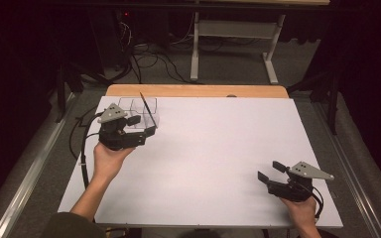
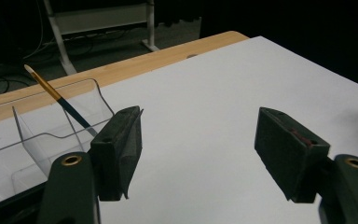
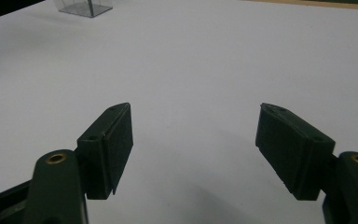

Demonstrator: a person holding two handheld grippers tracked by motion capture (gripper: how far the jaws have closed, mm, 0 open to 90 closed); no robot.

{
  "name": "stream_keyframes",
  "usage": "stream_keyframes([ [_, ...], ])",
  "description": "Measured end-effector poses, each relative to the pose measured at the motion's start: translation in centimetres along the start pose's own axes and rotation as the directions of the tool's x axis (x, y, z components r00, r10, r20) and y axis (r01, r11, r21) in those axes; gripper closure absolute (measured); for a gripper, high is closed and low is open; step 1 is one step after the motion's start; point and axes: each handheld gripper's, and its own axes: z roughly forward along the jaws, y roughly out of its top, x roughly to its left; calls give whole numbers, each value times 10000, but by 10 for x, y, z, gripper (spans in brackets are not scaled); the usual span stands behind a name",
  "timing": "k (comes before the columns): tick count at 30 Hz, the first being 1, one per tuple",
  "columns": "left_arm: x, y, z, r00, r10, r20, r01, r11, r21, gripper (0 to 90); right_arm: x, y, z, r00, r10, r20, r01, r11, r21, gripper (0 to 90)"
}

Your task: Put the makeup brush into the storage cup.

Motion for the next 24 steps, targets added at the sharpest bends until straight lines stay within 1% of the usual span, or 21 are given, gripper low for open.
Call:
stream_keyframes([
  [4, -2, -3, -1, 10000, -36, 42, 36, 10000, 9, 325, 0, 0, 0, 10000, -16, 0, 16, 10000, 3, 293],
  [13, -3, -8, -5, 10000, -49, -1, 49, 10000, 56, 326, 0, 0, 0, 10000, 11, -6, -11, 10000, 0, 292],
  [24, -9, -16, -5, 9997, -128, 231, 126, 9999, 78, 325, 0, 0, 0, 10000, 12, -8, -12, 10000, 1, 292],
])
